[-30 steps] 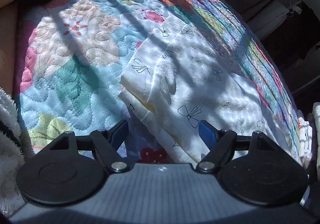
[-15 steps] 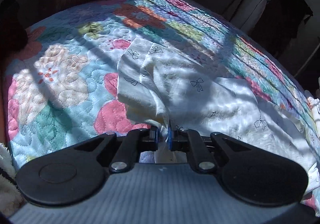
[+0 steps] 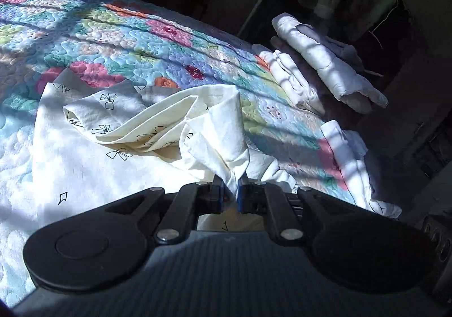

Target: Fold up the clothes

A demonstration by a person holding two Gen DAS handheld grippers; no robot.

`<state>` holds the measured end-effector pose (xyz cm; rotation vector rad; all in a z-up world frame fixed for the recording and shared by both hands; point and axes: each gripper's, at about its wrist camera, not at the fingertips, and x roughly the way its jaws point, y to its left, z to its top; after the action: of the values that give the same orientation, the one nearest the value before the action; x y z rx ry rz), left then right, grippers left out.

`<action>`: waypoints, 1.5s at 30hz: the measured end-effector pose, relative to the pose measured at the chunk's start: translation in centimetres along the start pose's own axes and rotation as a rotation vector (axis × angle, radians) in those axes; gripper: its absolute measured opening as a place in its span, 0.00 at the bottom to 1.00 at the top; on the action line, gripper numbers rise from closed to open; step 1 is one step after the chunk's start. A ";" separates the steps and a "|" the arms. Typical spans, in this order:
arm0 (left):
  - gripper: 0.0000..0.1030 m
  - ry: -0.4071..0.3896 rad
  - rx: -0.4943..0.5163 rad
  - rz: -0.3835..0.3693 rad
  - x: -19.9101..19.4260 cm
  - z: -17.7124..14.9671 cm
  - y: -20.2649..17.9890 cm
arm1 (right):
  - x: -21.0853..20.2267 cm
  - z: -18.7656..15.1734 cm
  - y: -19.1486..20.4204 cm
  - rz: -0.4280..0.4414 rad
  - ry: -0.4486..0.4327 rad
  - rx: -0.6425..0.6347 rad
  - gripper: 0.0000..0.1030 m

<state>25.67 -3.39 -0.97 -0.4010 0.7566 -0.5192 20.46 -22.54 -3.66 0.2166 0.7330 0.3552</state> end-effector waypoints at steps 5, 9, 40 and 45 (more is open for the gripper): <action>0.08 0.064 -0.043 0.015 1.9 -2.8 1.9 | -0.6 0.9 -3.1 -0.099 -0.036 0.010 0.53; 0.08 0.058 -0.064 0.044 1.4 -3.0 3.0 | -0.2 1.1 -5.3 -0.081 -0.046 0.129 0.53; 0.08 0.168 -0.174 0.010 5.5 -4.4 3.9 | 5.5 0.4 -14.5 0.168 -0.078 0.966 0.82; 0.08 0.153 -0.208 0.003 5.1 -4.5 4.5 | 3.7 4.4 -11.5 -0.018 -0.223 0.549 0.18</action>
<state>26.85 -3.40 -9.03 -0.5573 0.9626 -0.4739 28.79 -31.96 -6.32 0.7557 0.5982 0.1023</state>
